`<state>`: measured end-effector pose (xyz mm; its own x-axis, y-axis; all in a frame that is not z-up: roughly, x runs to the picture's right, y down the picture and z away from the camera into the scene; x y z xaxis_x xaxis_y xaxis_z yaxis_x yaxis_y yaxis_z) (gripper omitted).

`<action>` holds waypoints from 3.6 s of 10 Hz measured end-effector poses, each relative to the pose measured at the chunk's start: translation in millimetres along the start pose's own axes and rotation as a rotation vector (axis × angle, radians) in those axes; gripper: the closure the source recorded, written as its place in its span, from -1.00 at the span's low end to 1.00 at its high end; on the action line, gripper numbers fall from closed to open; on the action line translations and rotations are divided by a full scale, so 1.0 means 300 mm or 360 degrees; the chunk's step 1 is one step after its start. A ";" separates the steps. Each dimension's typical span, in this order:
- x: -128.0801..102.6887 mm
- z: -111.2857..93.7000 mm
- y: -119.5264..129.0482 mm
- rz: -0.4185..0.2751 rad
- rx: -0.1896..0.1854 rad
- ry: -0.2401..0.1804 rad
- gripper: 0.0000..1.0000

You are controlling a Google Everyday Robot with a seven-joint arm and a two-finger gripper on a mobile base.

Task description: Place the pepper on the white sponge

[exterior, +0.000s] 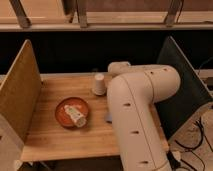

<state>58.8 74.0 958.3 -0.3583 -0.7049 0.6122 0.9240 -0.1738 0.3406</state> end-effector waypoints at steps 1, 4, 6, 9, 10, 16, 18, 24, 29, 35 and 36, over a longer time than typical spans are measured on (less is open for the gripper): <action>-0.005 -0.028 0.022 0.0029 -0.0011 0.0015 1.00; -0.029 -0.146 0.065 0.0117 -0.0030 0.0108 1.00; -0.096 -0.192 0.031 0.0151 -0.0005 0.0107 1.00; -0.242 -0.191 -0.092 0.0168 0.0073 0.0012 1.00; -0.284 -0.190 -0.130 0.0170 0.0106 -0.0017 1.00; -0.335 -0.186 -0.202 0.0162 0.0164 -0.0065 0.66; -0.335 -0.187 -0.200 0.0163 0.0164 -0.0065 0.26; -0.337 -0.187 -0.196 0.0166 0.0163 -0.0065 -0.60; -0.337 -0.186 -0.196 0.0167 0.0163 -0.0065 -0.60; -0.337 -0.185 -0.196 0.0166 0.0163 -0.0066 -0.60; -0.337 -0.185 -0.196 0.0166 0.0163 -0.0066 -0.60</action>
<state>48.1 117.3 836.6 -0.2680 -0.6863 0.6762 0.9388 -0.0284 0.3433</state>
